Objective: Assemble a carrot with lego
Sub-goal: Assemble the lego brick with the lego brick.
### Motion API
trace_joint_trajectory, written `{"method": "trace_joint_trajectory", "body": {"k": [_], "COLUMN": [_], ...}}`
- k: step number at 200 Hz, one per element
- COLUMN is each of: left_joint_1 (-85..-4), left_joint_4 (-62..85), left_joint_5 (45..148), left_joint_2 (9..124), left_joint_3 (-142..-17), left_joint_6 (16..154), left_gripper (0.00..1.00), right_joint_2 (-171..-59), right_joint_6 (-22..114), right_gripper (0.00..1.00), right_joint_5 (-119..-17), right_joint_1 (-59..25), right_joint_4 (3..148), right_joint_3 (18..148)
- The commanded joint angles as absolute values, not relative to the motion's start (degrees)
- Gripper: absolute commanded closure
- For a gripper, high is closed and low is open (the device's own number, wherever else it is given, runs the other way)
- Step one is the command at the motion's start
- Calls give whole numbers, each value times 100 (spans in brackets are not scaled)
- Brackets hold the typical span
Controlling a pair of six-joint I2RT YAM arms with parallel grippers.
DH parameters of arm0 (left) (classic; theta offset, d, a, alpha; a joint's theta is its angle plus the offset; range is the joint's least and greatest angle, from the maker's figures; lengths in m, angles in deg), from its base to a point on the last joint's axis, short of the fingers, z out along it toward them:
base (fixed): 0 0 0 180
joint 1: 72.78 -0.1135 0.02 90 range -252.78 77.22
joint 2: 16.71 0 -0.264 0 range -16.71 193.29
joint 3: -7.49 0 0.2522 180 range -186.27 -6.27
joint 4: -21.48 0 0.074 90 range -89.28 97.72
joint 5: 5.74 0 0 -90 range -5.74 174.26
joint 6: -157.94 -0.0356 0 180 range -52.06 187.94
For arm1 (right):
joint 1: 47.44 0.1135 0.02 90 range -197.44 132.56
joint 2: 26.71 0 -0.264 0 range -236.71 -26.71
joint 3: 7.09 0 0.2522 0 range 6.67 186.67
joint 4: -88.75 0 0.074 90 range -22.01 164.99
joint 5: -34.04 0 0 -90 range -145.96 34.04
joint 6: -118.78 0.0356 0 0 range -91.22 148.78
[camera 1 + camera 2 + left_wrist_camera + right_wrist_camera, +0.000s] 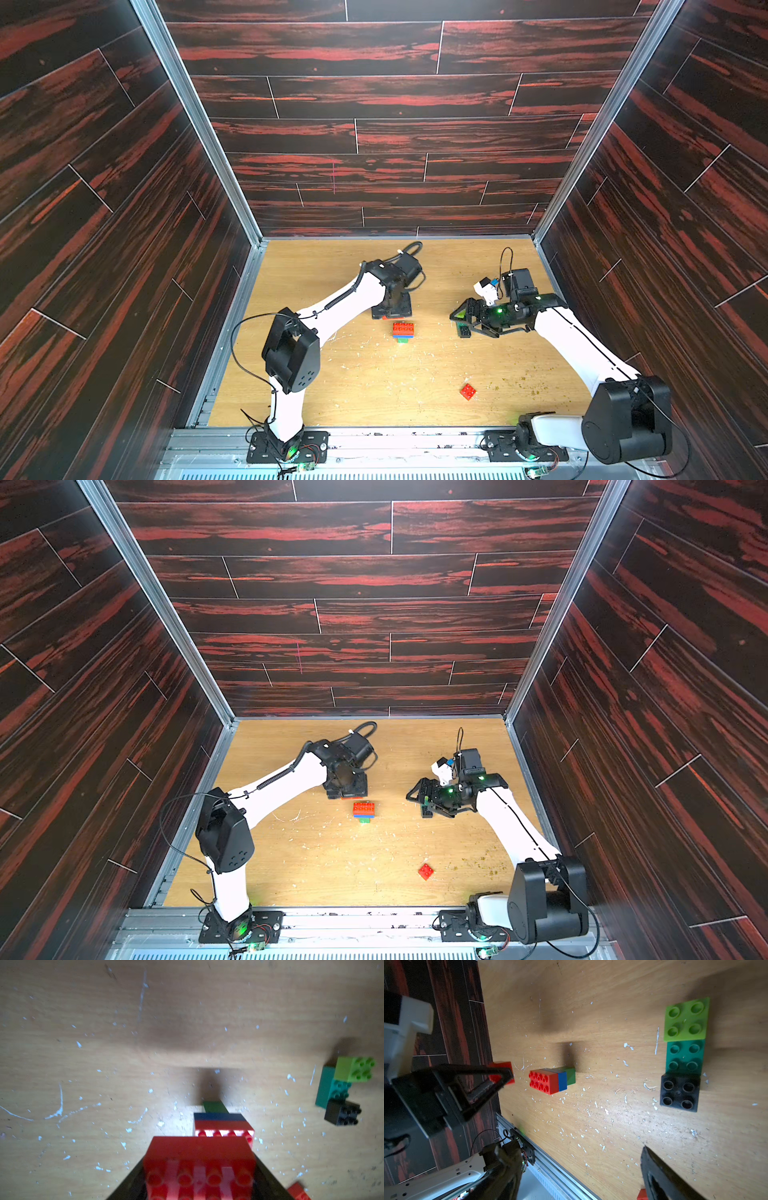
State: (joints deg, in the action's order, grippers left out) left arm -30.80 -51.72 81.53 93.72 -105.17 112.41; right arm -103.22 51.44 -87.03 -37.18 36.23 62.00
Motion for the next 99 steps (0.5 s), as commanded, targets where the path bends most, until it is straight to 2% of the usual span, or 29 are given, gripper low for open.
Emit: {"method": "trace_joint_trajectory", "body": {"k": [1,99], "left_joint_1": [-2951,-2737], "left_joint_4": [-5515,-5628], "left_joint_5": [8223,8249], "left_joint_2": [9176,9702], "left_joint_3": [-10695,-11066], "left_joint_6": [11373,11242], "left_gripper": [48,48], "right_joint_2": [-10140,-10146], "right_joint_6": [5172,5102], "right_gripper": [10,10], "right_joint_5": [-8930,-8950], "right_joint_1": [-3733,-3726], "right_joint_4": [3671,3649], "right_joint_3": [6061,6020]}}
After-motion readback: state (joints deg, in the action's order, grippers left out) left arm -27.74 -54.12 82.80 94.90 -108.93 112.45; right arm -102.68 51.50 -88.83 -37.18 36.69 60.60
